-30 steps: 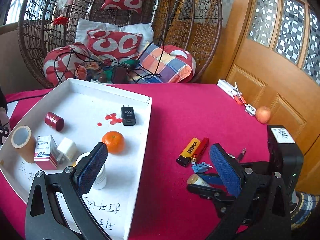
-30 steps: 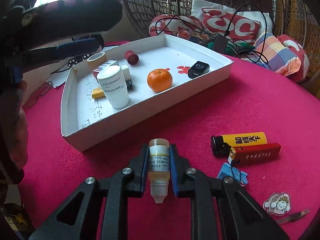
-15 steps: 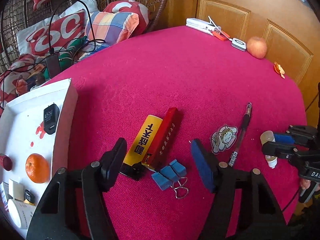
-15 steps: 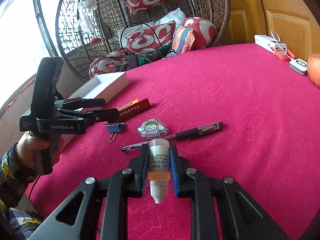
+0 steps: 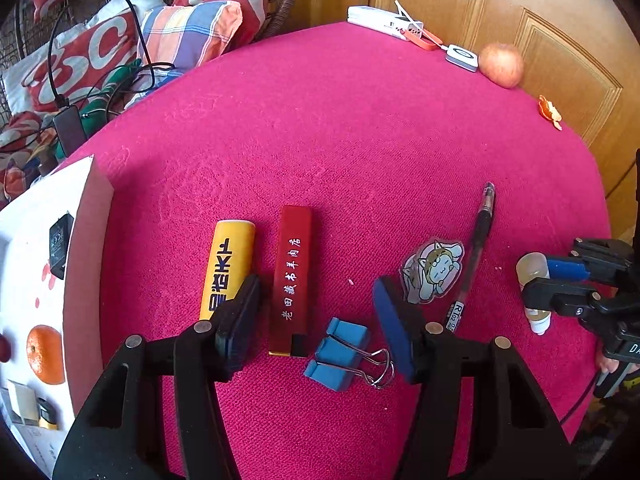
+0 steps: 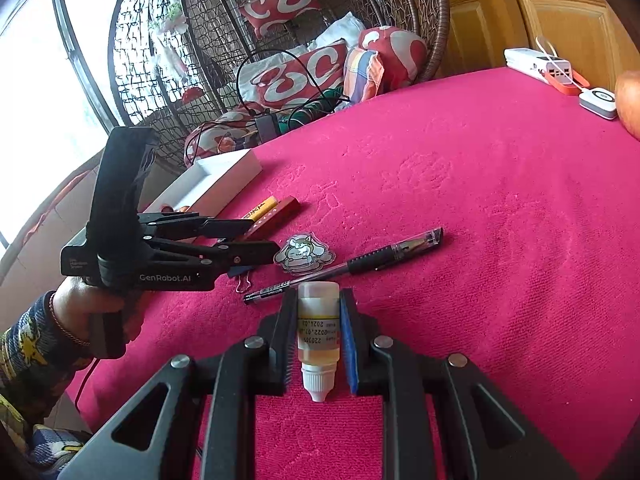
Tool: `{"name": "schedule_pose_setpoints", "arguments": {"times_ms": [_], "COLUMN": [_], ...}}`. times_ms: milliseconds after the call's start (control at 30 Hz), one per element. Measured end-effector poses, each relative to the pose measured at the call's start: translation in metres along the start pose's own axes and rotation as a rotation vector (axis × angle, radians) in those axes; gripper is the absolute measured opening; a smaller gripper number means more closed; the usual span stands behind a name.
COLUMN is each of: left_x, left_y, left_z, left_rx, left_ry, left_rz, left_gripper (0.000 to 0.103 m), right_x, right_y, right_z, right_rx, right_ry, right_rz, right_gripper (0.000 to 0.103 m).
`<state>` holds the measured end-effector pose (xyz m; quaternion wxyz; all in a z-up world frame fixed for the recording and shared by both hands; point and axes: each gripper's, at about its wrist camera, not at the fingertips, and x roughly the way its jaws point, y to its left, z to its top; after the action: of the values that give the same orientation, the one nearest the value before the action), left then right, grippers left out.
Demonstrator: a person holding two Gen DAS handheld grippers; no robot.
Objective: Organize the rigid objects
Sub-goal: 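Grasp the small dropper bottle with the right tool while the left tool grasps the red lighter, then carry the red lighter into the tray with the left tool while the right tool releases the bottle there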
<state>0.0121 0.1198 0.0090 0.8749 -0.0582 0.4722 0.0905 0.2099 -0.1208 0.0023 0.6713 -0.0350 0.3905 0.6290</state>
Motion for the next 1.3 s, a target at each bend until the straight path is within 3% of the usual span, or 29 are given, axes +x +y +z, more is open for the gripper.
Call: {"name": "schedule_pose_setpoints", "arguments": {"times_ms": [200,333,533,733,967,1300], "left_x": [0.003,-0.001,-0.013,-0.06,-0.113,-0.157], "left_y": [0.0,0.012,0.012,0.006,0.011,0.047], "left_z": [0.006,0.003,-0.012,-0.02,-0.026,-0.048], "left_rx": [0.017,-0.051,-0.092,-0.135,-0.173,-0.291], "left_ry": [0.015,0.004,-0.052,-0.221,-0.357,-0.462], "left_rz": [0.007,0.022,0.035,0.011,0.027,0.061], "left_gripper": [0.045,0.017,0.016,0.016,0.016,0.016], "right_x": [0.0,0.0,-0.004,-0.023,-0.046,-0.038], "right_y": [0.0,0.0,0.003,0.014,0.044,0.078], "right_z": [-0.001,-0.001,-0.001,0.009,0.037,0.061], "right_rx": [0.008,0.008,0.0,-0.029,-0.088,-0.154], "right_ry": [-0.001,-0.002,-0.026,-0.117,-0.22,-0.228], "right_rz": [0.001,0.002,0.006,-0.028,0.015,0.03], "right_gripper": [0.019,0.019,0.019,0.019,0.019,0.019]}}
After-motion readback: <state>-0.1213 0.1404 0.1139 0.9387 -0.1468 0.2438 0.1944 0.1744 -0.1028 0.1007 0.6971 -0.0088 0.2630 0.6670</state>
